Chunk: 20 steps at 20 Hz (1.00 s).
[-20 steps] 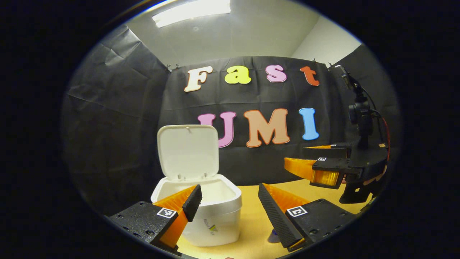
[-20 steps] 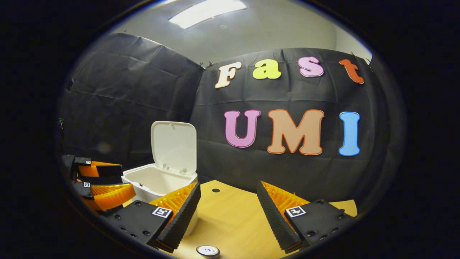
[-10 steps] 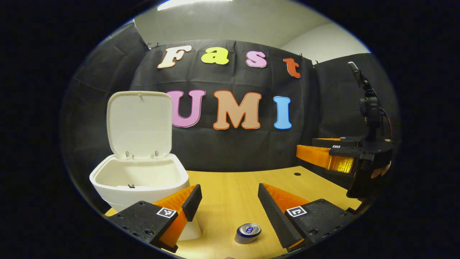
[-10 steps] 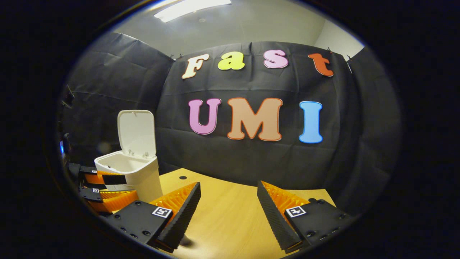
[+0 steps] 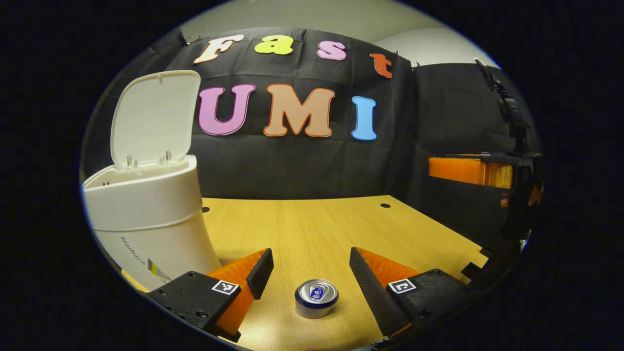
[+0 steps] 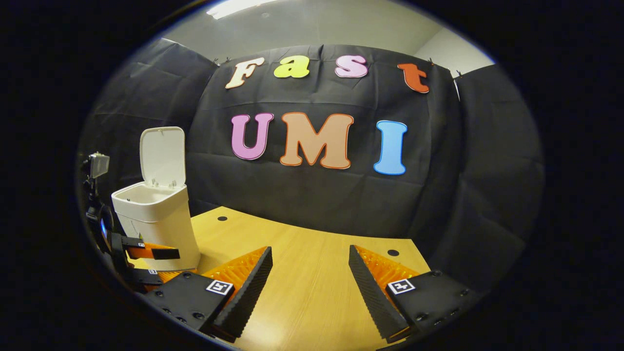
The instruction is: Press the lid of the desktop garbage bin to open it, pick up the crumpled paper on the desktop and throw it into the bin, then pick up the pop can on the desktop and drop it into the bin, and finally close the garbage bin lid.
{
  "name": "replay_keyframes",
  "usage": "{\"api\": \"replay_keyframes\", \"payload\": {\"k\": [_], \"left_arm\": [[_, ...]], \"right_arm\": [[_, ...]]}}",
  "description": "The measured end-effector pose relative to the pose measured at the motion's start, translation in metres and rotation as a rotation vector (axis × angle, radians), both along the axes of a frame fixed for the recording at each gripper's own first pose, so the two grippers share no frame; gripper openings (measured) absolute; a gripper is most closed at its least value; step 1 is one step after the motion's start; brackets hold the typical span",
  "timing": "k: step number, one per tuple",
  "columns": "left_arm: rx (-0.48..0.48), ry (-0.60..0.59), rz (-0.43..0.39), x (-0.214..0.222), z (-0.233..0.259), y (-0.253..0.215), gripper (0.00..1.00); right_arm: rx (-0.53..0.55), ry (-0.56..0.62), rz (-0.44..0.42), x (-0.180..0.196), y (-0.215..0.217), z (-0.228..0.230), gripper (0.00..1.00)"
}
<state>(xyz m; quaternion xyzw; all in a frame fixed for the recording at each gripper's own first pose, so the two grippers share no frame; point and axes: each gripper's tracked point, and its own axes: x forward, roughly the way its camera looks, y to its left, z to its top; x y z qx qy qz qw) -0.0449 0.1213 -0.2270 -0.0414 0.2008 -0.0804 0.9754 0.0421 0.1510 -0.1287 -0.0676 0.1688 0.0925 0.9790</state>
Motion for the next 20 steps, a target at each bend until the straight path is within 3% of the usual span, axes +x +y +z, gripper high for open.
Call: {"api": "replay_keyframes", "payload": {"k": [12,13,14,16,20], "left_arm": [[0.056,0.210,-0.031,-0.011,-0.098,-0.011,0.94],[0.062,0.216,-0.026,-0.011,-0.096,-0.008,0.90],[0.051,0.220,-0.030,-0.009,-0.094,-0.009,0.78],[0.019,0.203,-0.028,-0.009,-0.079,-0.009,0.76],[0.044,0.079,-0.034,0.005,-0.019,-0.006,0.76]], "right_arm": [[-0.053,0.026,-0.065,-0.020,-0.038,-0.004,0.99],[-0.054,0.025,-0.064,-0.021,-0.039,-0.003,0.99],[-0.054,0.023,-0.064,-0.020,-0.038,-0.002,0.99],[-0.039,0.002,-0.059,-0.020,-0.037,0.006,0.99],[-0.035,-0.023,-0.041,-0.016,-0.034,0.012,0.96]]}}
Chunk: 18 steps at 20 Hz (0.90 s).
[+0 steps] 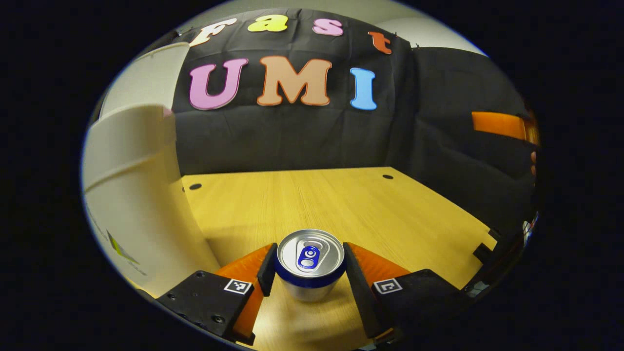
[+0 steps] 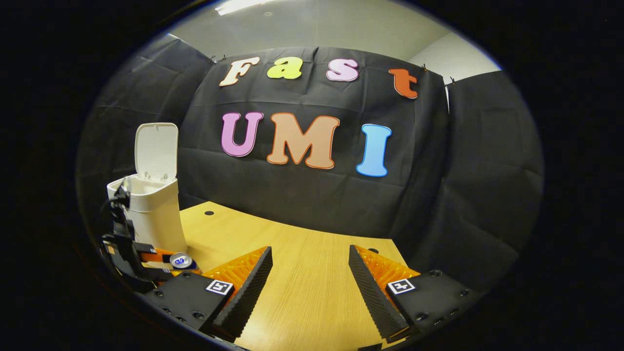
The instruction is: Press the lid of the desktop garbage bin to open it, pick up the crumpled paper on the desktop and throw it into the bin, then pick up the pop can on the desktop and drop it into the bin, and finally close the garbage bin lid.
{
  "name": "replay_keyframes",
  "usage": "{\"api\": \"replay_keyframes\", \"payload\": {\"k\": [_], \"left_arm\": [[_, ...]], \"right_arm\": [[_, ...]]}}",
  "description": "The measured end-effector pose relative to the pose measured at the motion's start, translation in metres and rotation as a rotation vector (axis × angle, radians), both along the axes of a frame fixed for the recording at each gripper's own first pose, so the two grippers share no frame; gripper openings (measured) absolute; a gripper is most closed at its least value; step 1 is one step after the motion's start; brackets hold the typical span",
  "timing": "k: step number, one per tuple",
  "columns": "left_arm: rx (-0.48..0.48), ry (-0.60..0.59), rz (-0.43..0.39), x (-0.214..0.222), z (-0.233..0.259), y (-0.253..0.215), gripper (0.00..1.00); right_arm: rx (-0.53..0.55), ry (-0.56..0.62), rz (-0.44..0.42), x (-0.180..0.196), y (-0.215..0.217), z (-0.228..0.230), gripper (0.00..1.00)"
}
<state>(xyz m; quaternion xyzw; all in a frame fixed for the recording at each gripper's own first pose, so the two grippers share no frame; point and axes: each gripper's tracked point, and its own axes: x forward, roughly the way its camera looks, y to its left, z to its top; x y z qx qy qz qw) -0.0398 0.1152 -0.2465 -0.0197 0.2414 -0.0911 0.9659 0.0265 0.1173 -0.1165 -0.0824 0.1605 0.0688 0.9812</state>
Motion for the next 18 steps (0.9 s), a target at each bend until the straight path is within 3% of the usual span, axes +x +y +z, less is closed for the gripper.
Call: {"api": "replay_keyframes", "payload": {"k": [8,14,18], "left_arm": [[0.018,-0.277,0.007,0.039,0.139,0.019,0.74],[0.085,-0.399,0.104,0.047,0.209,0.072,0.74],[0.123,-0.431,0.199,0.045,0.228,0.119,0.74]], "right_arm": [[0.030,-0.004,0.021,-0.005,0.005,-0.003,0.99],[0.068,0.007,0.035,-0.009,0.010,-0.010,0.99],[0.067,0.012,0.057,-0.007,0.017,-0.012,0.99]]}}
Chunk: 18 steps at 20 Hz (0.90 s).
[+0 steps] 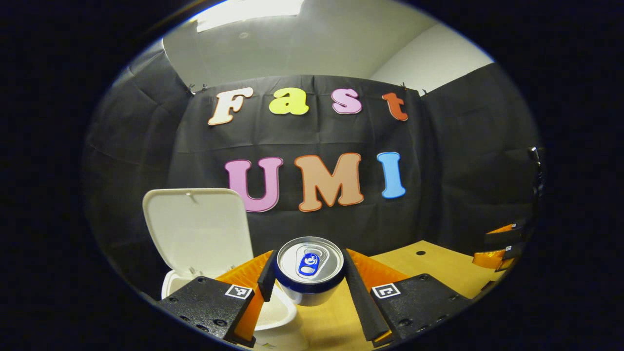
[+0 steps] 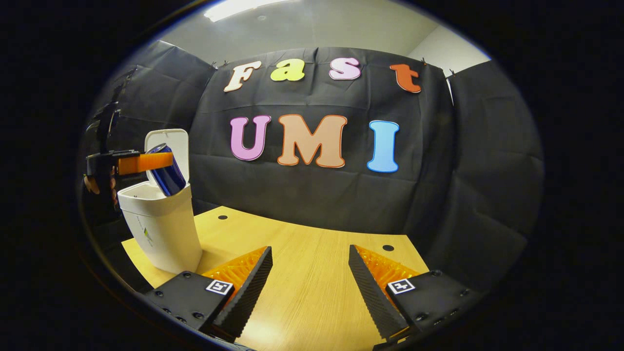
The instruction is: Press the lid of the desktop garbage bin to open it, pick up the crumpled paper on the desktop and throw it into the bin, then pick up the pop can on the desktop and drop it into the bin, and finally close the garbage bin lid.
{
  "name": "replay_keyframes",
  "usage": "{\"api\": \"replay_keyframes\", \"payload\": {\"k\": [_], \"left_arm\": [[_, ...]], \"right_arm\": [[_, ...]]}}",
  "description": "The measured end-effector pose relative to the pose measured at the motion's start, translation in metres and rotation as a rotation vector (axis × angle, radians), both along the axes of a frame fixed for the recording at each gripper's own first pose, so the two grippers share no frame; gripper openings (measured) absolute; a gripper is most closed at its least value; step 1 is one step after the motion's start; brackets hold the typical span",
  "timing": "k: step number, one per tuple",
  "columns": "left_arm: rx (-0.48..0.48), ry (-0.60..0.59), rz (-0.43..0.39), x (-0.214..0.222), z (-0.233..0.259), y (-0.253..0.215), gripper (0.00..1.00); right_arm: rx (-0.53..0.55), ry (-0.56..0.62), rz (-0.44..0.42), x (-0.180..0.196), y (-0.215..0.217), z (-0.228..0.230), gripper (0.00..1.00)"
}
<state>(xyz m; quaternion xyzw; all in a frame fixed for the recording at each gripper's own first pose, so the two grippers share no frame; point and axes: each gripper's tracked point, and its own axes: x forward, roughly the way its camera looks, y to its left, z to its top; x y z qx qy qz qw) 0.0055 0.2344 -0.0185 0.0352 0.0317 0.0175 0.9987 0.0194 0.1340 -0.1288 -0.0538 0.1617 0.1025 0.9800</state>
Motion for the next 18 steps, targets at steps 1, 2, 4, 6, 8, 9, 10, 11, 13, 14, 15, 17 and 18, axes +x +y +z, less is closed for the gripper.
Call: {"api": "replay_keyframes", "payload": {"k": [1,2,4,6,8,9,10,11,13,14,15,17,18], "left_arm": [[-0.002,0.000,0.028,-0.001,0.001,0.012,0.74],[-0.005,-0.003,0.060,-0.004,0.001,0.025,0.74],[-0.003,-0.002,0.112,-0.010,0.001,0.049,0.74],[0.022,0.010,0.164,-0.015,-0.004,0.073,0.73],[0.028,0.021,0.205,-0.020,-0.010,0.091,0.74],[0.026,0.029,0.223,-0.022,-0.013,0.099,0.74],[0.024,0.033,0.242,-0.024,-0.015,0.106,0.74],[0.024,0.028,0.257,-0.027,-0.014,0.110,0.75],[0.041,-0.007,0.287,-0.028,-0.003,0.119,0.80],[0.061,-0.021,0.303,-0.026,0.004,0.125,0.94],[0.078,-0.033,0.309,-0.028,0.010,0.126,0.99],[0.087,-0.052,0.309,-0.023,0.026,0.127,0.99],[0.087,-0.071,0.306,-0.019,0.037,0.126,0.95]], "right_arm": [[0.001,0.001,0.005,0.001,0.001,-0.001,0.99],[0.002,0.003,0.009,0.001,0.003,-0.001,0.99],[0.002,0.005,0.017,0.003,0.006,-0.001,0.99],[0.002,0.004,0.026,0.004,0.009,0.000,0.99],[-0.006,0.006,0.032,0.005,0.010,-0.002,0.99],[-0.008,0.010,0.035,0.006,0.012,-0.004,0.99],[-0.008,0.013,0.038,0.007,0.013,-0.004,0.99],[-0.013,0.013,0.037,0.007,0.015,-0.004,0.99],[-0.022,0.010,0.041,0.007,0.017,-0.005,0.99],[-0.025,0.009,0.044,0.007,0.018,-0.004,0.99],[-0.028,0.008,0.046,0.007,0.018,-0.005,0.99],[-0.028,0.007,0.047,0.005,0.019,-0.006,0.99],[-0.026,0.009,0.046,0.005,0.018,-0.007,0.99]]}}
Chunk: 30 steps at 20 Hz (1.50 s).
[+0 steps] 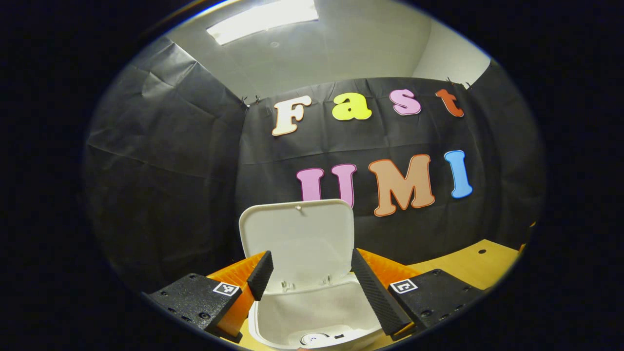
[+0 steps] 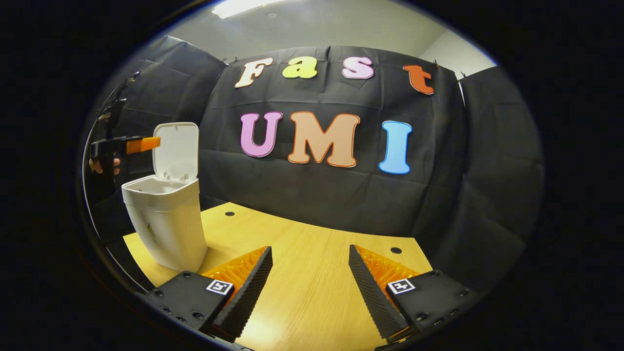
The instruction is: Press the lid of the desktop garbage bin to open it, pick up the crumpled paper on the desktop and throw it into the bin, then pick up the pop can on the desktop and drop it into the bin, and finally close the garbage bin lid.
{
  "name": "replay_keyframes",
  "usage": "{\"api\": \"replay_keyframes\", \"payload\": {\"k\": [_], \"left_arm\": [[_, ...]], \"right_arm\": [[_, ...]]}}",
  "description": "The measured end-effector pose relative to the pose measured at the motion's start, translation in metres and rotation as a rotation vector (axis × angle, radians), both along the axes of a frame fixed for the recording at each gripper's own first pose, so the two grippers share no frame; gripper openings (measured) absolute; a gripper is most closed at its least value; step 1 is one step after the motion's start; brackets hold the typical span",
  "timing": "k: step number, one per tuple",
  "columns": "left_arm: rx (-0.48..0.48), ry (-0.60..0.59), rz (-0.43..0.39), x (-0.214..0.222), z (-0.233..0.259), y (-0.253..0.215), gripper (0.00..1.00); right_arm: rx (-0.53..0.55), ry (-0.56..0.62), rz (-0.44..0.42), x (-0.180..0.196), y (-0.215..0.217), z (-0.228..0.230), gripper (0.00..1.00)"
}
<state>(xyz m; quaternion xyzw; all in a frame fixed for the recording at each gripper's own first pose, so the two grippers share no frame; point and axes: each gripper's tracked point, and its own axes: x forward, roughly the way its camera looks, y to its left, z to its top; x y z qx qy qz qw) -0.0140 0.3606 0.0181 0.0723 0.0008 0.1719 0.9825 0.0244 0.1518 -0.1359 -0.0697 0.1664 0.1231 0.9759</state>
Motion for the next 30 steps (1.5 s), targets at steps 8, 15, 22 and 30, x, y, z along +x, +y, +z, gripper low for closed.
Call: {"api": "replay_keyframes", "payload": {"k": [8,15,22,30], "left_arm": [[0.055,-0.122,0.002,0.042,0.073,0.015,0.99],[-0.024,-0.100,0.049,0.092,0.068,0.056,0.99],[-0.051,0.035,0.063,0.096,0.041,0.058,0.96],[-0.052,0.019,0.020,0.036,0.026,0.013,0.96]], "right_arm": [[0.019,-0.010,-0.055,-0.008,-0.019,0.003,0.99],[0.012,0.002,-0.108,-0.014,-0.038,-0.004,0.99],[0.002,0.008,-0.109,-0.011,-0.039,-0.006,0.99],[0.013,0.019,-0.025,-0.003,0.000,-0.013,0.99]]}}
